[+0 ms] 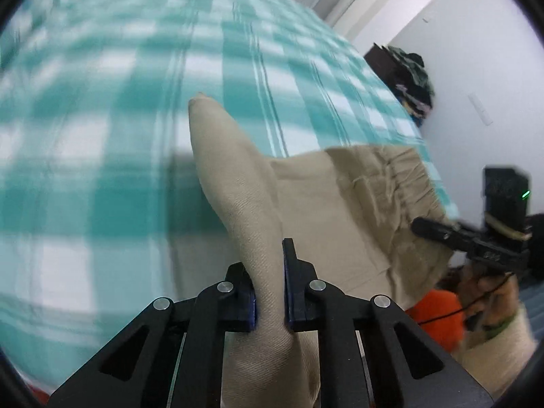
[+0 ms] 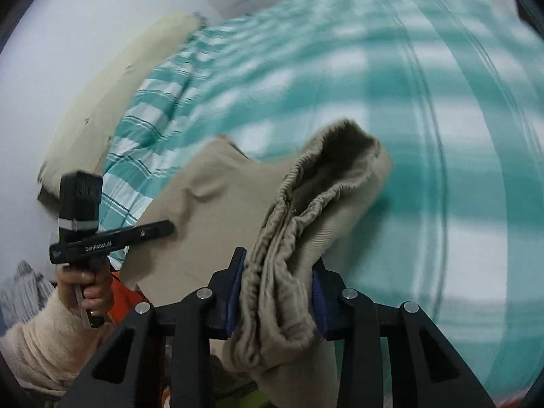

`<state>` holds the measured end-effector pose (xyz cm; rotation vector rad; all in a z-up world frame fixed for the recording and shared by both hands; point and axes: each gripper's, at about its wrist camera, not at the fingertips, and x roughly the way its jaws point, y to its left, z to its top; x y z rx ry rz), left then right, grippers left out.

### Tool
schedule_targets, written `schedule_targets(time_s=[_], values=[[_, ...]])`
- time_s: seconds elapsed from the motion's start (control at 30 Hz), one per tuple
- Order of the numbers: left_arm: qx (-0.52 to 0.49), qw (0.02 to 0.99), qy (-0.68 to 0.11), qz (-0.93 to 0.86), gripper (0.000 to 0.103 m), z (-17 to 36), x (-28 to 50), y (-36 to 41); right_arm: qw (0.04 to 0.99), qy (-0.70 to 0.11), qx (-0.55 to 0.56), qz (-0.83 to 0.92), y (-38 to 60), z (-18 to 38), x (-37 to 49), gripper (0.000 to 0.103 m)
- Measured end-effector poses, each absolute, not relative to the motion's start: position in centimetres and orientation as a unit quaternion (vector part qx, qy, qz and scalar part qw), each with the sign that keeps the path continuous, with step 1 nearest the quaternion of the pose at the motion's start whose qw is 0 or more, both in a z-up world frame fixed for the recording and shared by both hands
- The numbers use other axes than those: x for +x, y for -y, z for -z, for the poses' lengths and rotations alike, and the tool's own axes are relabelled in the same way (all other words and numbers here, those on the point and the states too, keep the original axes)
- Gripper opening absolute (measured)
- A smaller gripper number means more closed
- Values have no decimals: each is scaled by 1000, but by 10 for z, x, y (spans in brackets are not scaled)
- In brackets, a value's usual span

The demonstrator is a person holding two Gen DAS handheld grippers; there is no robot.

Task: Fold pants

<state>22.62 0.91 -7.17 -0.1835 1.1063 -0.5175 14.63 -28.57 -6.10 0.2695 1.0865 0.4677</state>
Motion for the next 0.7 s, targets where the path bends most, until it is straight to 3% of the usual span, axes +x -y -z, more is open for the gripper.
schedule_targets(time_s=[0.1,0.17,0.2,0.23,0.3,0.33,0.4,0.6,0.7], values=[[-61,851,-477,212,14,51,259,-19,845,-480,83,-221,261,38,190,35],[-28,872,-455,178,27,46,278,-22,854,-464,88,-217,257,29,223,35],[2,882,-445,153,42,47,285,-25,861,-454,90,-212,261,26,239,36],[52,894,-432,110,58,49,287,-25,866,-449,90,-203,265,25,252,43],[110,903,-411,59,76,52,275,-24,874,-453,84,-154,279,26,271,70],[119,906,-403,52,85,53,266,-25,882,-452,67,-110,287,24,273,93],[137,915,-379,37,95,55,236,-26,893,-442,42,-68,296,15,261,97],[111,918,-380,-1,100,47,167,-16,899,-434,-21,-49,280,5,186,99],[73,896,-437,-3,100,44,161,-15,897,-437,-29,-60,263,6,137,99]])
